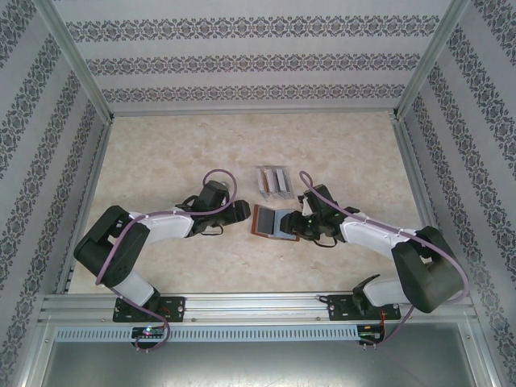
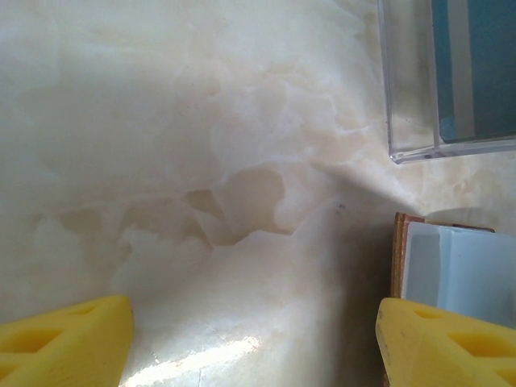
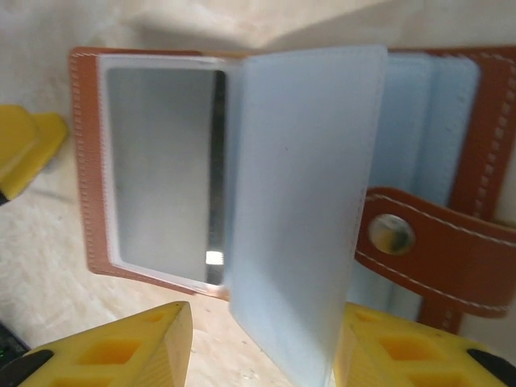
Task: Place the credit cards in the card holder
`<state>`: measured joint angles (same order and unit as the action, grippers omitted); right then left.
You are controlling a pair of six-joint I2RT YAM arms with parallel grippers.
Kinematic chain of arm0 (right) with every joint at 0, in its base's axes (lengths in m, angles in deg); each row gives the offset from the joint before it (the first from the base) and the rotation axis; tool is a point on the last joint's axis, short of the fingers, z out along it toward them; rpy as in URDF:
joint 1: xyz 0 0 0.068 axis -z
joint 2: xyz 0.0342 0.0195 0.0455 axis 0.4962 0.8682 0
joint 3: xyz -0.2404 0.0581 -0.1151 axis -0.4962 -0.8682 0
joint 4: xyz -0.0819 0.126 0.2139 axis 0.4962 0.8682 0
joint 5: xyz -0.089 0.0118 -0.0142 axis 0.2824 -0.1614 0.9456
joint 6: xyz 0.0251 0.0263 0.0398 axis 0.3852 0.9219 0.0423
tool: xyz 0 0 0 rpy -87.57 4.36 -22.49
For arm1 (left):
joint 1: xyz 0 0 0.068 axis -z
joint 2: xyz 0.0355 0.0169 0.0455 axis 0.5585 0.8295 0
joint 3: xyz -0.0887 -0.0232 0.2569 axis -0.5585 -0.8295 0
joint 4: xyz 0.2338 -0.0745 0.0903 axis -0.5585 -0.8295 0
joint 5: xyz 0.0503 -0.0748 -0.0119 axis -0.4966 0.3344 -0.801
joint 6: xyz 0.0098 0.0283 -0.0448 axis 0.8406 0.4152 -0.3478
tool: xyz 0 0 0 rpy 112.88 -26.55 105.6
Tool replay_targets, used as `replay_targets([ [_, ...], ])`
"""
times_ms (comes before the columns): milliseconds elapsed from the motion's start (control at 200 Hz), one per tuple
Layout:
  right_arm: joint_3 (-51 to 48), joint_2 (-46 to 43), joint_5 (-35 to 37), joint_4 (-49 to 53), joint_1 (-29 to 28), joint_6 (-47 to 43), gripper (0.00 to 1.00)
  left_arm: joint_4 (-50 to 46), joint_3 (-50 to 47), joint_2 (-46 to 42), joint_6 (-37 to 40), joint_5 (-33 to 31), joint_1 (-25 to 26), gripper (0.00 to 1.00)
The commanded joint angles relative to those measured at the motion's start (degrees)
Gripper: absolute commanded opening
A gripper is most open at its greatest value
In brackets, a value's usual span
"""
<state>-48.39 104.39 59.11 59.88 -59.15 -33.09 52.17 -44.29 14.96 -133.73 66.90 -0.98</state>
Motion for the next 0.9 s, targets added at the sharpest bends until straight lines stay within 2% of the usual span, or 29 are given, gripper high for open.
replay_targets([
  [0,2.1,0.3,-0.7,-2.9,-1.4,-0.2,0.48,1.2,0.9,2.1,0.8,3.7,1.7,0.80],
  [285,4.7,5.9,-1.4,-9.3,-4.4,2.6,0.44,3.6,0.7,1.5,-1.1,7.8,1.6,0.79],
  [380,5.3,8.7,-2.3,-12.4,-5.4,3.6,0.39,5.4,0.4,1.3,-1.2,9.0,1.6,0.80],
  [550,5.5,10.7,-2.9,-16.0,-5.7,4.9,0.32,11.7,-0.5,4.4,-5.0,15.2,1.2,0.79],
  [734,4.0,11.1,-3.6,-19.8,-5.3,6.1,0.25,15.3,-0.9,6.7,-6.9,17.4,1.2,0.78],
  [814,3.3,11.9,-5.6,-22.6,-5.3,6.5,0.25,15.5,-0.9,7.2,-7.0,17.4,1.2,0.78],
  [894,3.4,13.3,-7.6,-23.9,-5.3,5.9,0.31,16.0,-1.0,7.0,-7.1,17.6,1.1,0.78],
])
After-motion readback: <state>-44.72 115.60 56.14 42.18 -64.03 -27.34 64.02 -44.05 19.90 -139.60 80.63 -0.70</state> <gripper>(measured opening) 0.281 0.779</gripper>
